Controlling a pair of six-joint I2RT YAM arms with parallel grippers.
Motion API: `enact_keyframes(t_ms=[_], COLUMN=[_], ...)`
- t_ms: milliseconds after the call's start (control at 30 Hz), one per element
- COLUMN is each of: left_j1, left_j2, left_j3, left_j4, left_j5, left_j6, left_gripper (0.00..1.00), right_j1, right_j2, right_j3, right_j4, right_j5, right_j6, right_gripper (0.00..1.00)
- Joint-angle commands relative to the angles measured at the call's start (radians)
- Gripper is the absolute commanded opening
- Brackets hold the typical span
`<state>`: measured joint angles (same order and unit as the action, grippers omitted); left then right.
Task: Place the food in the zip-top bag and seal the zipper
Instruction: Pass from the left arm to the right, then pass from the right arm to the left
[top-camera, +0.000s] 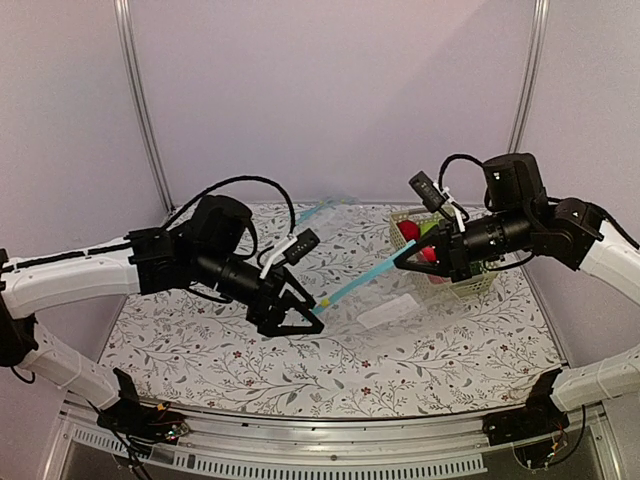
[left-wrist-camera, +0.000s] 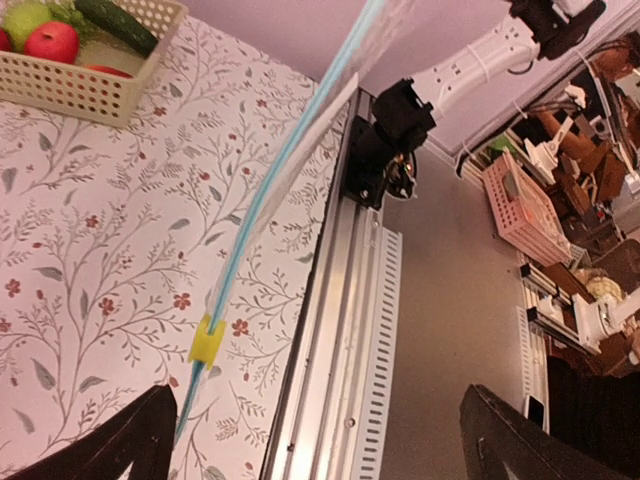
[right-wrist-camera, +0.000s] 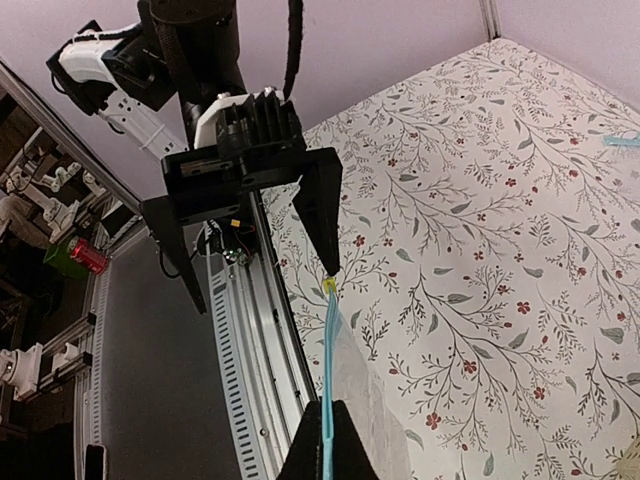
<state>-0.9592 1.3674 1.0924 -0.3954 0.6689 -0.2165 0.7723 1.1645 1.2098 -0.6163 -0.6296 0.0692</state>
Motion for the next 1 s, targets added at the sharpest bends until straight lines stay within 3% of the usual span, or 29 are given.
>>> enact_keyframes(t_ms=[0,367,633,733,867,967], left_j1=[0.047,0.125,0.132,0.132,0.132,0.134], left_j2=[-0.129,-0.212,-0.218,-0.198,-0.187,-0.180], left_j3=[-0.127,-0.216,-0.224,-0.207,-0.195,-0.186], left_j4=[0.288,0.303,0.307,0.285,0.288,0.296], left_j5=[-0.181,-0.265,-0.054,-0.009,-0.012,-0.011], left_j6=[-0.118,-0.142,-0.141,-0.131,-0.119,-0.115], left_gripper=[1.00,1.00,0.99,0.90,0.67,0.56], right_j1=[0.004,0.004,0.003,0.004,0.004,0.003], right_j2=[-0.076,-0.087,-0.098,-0.098,-0.098,-0.098], right_j3=[-0.046,-0.026,-0.041,-0.044,-0.047,-0.053], right_j4=[0.173,0.230,0.267,0.280,0.287,0.291], right_j5=[0.044,-0.011,0.006,0.002,-0.004,-0.005], right_j6=[0.116,0.160,0.191,0.203,0.218,0.227], right_gripper=[0.00,0.00,0.00,0.00,0.00,0.00])
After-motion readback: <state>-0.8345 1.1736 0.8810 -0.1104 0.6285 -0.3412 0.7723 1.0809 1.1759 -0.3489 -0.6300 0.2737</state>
